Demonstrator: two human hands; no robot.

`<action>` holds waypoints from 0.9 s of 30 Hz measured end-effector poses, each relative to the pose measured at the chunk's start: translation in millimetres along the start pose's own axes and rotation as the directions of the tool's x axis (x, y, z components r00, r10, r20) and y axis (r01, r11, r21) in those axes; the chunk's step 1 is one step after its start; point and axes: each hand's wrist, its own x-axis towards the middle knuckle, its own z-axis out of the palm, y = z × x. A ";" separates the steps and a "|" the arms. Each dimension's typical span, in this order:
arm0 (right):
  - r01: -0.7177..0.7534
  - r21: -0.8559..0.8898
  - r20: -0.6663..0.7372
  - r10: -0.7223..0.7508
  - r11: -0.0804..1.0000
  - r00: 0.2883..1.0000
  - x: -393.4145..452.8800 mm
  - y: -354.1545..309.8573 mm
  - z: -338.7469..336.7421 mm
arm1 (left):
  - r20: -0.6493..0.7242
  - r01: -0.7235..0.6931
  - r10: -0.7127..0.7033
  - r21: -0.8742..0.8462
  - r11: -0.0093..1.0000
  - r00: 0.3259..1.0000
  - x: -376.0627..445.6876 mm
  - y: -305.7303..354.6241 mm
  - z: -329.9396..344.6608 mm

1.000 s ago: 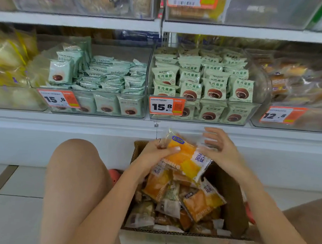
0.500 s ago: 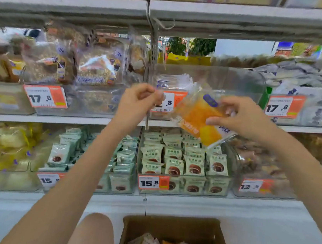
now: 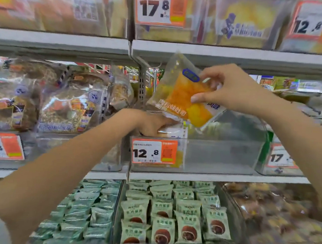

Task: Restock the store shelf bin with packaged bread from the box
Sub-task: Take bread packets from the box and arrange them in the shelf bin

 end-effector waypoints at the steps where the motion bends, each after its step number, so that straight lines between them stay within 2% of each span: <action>1: 0.006 -0.007 0.032 -0.006 1.000 0.999 3.3 2.0 4.0 | 0.009 -0.018 0.017 0.033 0.999 1.000 0.5 0.7 1.0; 4: 0.031 -0.026 0.117 -0.028 0.999 0.993 12.1 6.5 18.6 | -0.036 -0.029 0.032 0.061 0.998 0.999 5.7 -5.4 2.0; 11: -0.022 0.063 0.273 0.004 0.998 0.962 15.6 13.3 31.6 | 0.003 0.124 -0.124 0.010 0.992 0.992 -16.3 -1.1 -6.1; 16: 0.029 -0.106 0.318 0.006 0.994 0.948 17.4 15.5 37.0 | -0.145 0.162 -0.144 0.120 0.980 0.979 -42.7 -2.1 -32.3; 19: 0.077 -0.104 0.444 -0.023 0.992 0.896 23.4 3.6 54.7 | -0.138 0.065 -0.057 0.056 0.996 0.989 -50.7 -8.9 -36.8; 21: 0.135 -0.137 0.512 -0.047 0.981 0.858 28.6 -7.1 69.6 | -0.200 0.029 -0.029 -0.006 1.000 0.979 -56.1 -14.2 -40.9; 23: 0.161 -0.115 0.542 -0.074 0.980 0.837 31.3 -12.1 80.1 | -0.298 -0.041 -0.007 -0.156 0.987 0.955 -62.3 -20.5 -44.5; 27: 0.114 -0.067 0.574 -0.055 0.991 0.817 29.5 -11.8 86.5 | -0.353 -0.145 -0.017 -0.427 0.893 0.935 -78.3 -13.2 -45.7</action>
